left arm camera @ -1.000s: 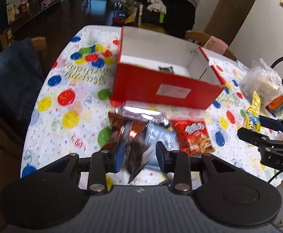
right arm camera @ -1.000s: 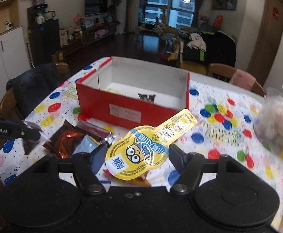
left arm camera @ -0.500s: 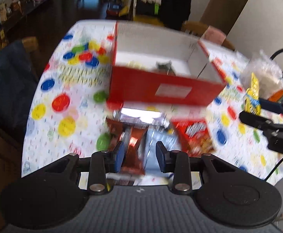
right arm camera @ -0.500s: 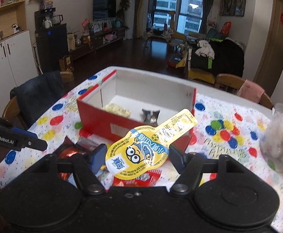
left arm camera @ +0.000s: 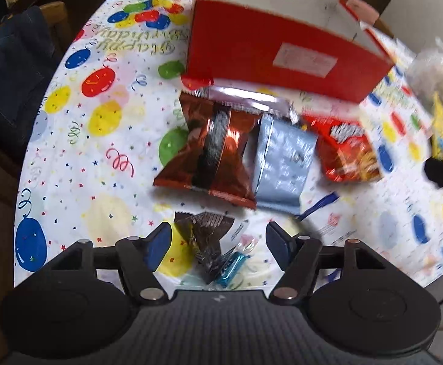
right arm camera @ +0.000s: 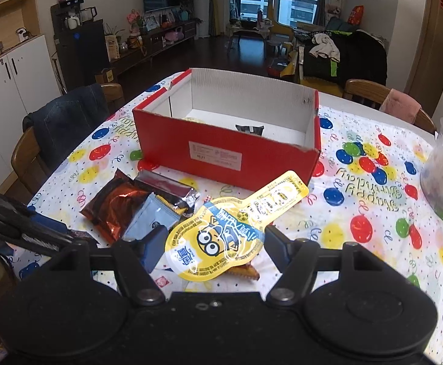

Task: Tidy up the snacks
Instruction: 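Lift the chocolate wrapper with the left gripper, adjusting its grip, then carry the chocolate wrapper and yellow pouch into the red box with both grippers, then open both grippers to drop the snacks and lift out of the box, then move both grippers back over the snack pile beside the box, then grasp the small blue candy with the left gripper while the right gripper grasps the white milk biscuit packet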

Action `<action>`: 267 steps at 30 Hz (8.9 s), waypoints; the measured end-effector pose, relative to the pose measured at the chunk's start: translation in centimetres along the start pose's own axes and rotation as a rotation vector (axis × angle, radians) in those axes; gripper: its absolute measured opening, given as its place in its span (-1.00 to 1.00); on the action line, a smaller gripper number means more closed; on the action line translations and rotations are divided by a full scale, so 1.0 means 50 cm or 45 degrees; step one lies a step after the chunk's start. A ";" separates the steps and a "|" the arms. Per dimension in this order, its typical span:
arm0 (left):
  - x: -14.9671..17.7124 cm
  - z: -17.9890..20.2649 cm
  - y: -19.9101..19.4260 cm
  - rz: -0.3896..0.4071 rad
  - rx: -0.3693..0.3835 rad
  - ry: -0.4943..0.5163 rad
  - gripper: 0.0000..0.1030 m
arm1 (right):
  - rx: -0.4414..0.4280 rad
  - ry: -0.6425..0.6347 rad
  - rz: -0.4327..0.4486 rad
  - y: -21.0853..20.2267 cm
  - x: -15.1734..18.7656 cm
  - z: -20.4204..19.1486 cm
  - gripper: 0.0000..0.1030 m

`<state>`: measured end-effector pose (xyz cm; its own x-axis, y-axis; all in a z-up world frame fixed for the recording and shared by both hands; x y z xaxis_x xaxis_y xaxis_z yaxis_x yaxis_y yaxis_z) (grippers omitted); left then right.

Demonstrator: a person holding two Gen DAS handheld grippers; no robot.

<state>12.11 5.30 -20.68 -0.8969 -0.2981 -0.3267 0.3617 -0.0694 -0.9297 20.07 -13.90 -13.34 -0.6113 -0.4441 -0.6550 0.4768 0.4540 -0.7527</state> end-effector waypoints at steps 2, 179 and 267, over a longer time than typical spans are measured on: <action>0.006 0.003 0.010 -0.005 -0.004 0.009 0.32 | 0.006 0.004 -0.003 -0.002 0.005 0.000 0.33; -0.199 0.042 -0.255 0.528 0.036 0.206 0.39 | -0.187 0.184 0.172 -0.018 -0.170 -0.008 0.97; 0.067 0.030 0.010 -0.001 0.116 0.344 -0.78 | -0.150 0.220 -0.328 0.126 0.122 -0.076 -0.06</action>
<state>9.67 2.83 -21.98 -0.9280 -0.0346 -0.3709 0.3715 -0.1582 -0.9149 16.93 -10.80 -21.85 -0.8053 -0.4227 -0.4156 0.2225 0.4343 -0.8728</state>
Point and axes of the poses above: each gripper's, at about its wrist camera, not at the fingertips, and y roughly the way its jaws point, z to its right, x to its underside, the point moved 5 cm from there along y, roughly the way its jaws point, and after that the axes turned 3 degrees about -z, right-handed, at the moved point
